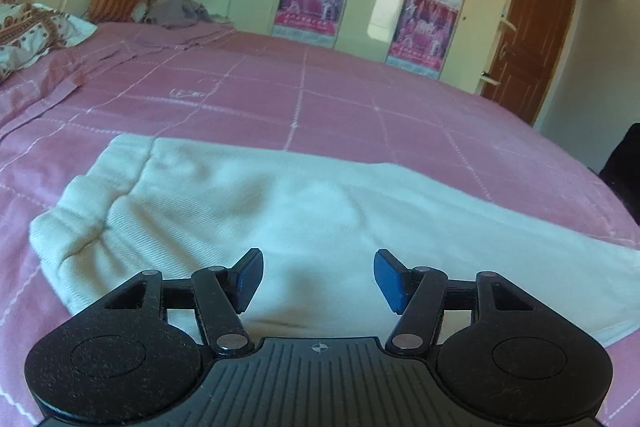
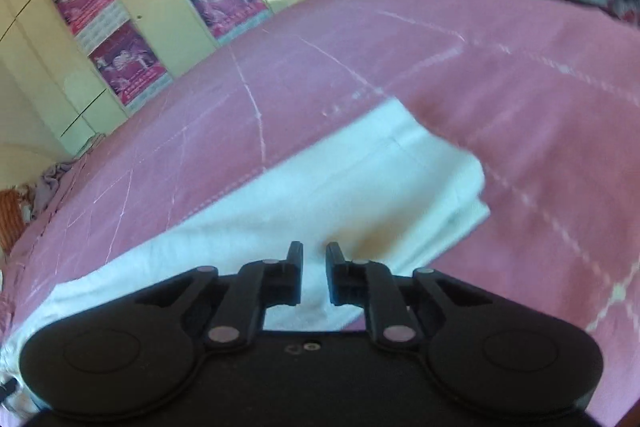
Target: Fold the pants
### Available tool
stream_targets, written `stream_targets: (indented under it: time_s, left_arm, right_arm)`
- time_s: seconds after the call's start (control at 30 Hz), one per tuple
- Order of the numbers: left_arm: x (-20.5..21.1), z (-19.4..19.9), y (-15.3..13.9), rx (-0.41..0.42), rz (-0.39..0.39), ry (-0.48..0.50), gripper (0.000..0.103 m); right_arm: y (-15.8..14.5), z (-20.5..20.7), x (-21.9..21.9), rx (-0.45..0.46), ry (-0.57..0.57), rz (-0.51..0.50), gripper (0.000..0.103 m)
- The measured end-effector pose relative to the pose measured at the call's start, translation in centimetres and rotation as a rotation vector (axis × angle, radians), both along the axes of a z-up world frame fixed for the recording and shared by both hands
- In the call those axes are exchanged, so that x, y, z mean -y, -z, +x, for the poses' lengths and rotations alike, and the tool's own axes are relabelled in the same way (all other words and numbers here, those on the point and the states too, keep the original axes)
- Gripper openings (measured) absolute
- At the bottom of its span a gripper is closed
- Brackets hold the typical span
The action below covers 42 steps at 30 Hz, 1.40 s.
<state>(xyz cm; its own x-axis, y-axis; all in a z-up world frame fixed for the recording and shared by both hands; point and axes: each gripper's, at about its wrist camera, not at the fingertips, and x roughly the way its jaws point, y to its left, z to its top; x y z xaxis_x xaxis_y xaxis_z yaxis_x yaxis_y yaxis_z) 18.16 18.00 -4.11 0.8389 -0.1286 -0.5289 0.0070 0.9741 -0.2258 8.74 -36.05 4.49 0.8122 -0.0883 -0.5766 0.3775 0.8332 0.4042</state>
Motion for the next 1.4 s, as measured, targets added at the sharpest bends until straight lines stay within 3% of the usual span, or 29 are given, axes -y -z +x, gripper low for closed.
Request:
stream_targets:
  time_s: [0.07, 0.2, 0.33, 0.43, 0.47, 0.53, 0.57, 0.63, 0.73, 0.87, 1.03, 1.07, 1.13, 1.17, 1.2, 1.23, 1.3, 1.37, 1.4]
  left_arm:
    - [2.3, 0.8, -0.6, 0.014, 0.027, 0.057, 0.06]
    - [6.0, 1.1, -0.9, 0.033, 0.088, 0.172, 0.061]
    - [7.2, 1.2, 0.7, -0.016, 0.082, 0.193, 0.061]
    - [7.1, 1.0, 1.9, -0.051, 0.083, 0.171, 0.06]
    - [7.2, 0.7, 1.9, -0.048, 0.092, 0.173, 0.06]
    - [7.2, 0.4, 1.6, -0.051, 0.108, 0.168, 0.06]
    - [7.1, 0.2, 1.3, -0.05, 0.107, 0.158, 0.06]
    - [7.2, 0.2, 0.7, -0.034, 0.097, 0.148, 0.06]
    - [8.0, 1.6, -0.3, -0.007, 0.077, 0.152, 0.06]
    - [11.0, 6.3, -2.2, 0.018, 0.085, 0.182, 0.061]
    - [15.7, 12.4, -1.4, -0.03, 0.106, 0.247, 0.061]
    - [16.4, 13.3, -0.8, -0.044, 0.109, 0.245, 0.061]
    - [16.8, 15.2, 1.3, -0.147, 0.125, 0.218, 0.061]
    - [16.6, 15.4, 2.1, -0.161, 0.152, 0.214, 0.061]
    - [16.0, 15.2, 2.0, -0.145, 0.143, 0.225, 0.061]
    - [15.2, 14.7, 1.7, -0.151, 0.15, 0.228, 0.061]
    - [12.9, 13.1, 1.3, -0.148, 0.236, 0.18, 0.061]
    - [9.2, 11.2, 0.8, -0.159, 0.242, 0.119, 0.061]
    - [7.5, 9.8, 0.3, -0.145, 0.22, 0.097, 0.061]
  right_arm:
    - [-0.4, 1.1, -0.5, 0.013, -0.106, -0.016, 0.012]
    - [-1.2, -0.2, -0.2, 0.025, -0.163, -0.085, 0.013]
    - [-1.3, -3.0, 2.9, 0.092, -0.14, -0.075, 0.013]
    - [1.5, -1.7, 6.6, 0.022, -0.072, -0.056, 0.0]
    - [2.7, -1.8, 8.2, 0.015, -0.035, -0.014, 0.0]
    - [3.5, -2.1, 10.2, 0.086, 0.018, 0.122, 0.0]
    - [3.0, -2.2, 9.9, 0.096, 0.036, 0.091, 0.0]
    - [1.7, -2.2, 8.4, 0.117, 0.047, 0.03, 0.005]
    - [0.2, -0.7, 5.0, 0.133, -0.086, -0.016, 0.01]
    - [-1.0, 4.5, 0.7, 0.105, -0.222, 0.039, 0.016]
    - [-1.2, 12.6, -6.5, -0.026, -0.357, 0.08, 0.017]
    - [-0.6, 13.8, -7.9, -0.018, -0.379, 0.112, 0.018]
    - [0.7, 16.1, -10.2, -0.032, -0.408, 0.196, 0.019]
    - [1.8, 17.0, -11.3, -0.064, -0.414, 0.215, 0.015]
    - [2.5, 17.6, -11.7, -0.096, -0.403, 0.19, 0.003]
    - [3.1, 17.6, -11.5, -0.103, -0.372, 0.185, 0.0]
    - [3.1, 16.2, -8.8, -0.089, -0.299, 0.252, 0.0]
    - [2.0, 13.3, -5.1, -0.072, -0.185, 0.181, 0.0]
    - [1.2, 11.3, -3.1, -0.05, -0.137, 0.172, 0.014]
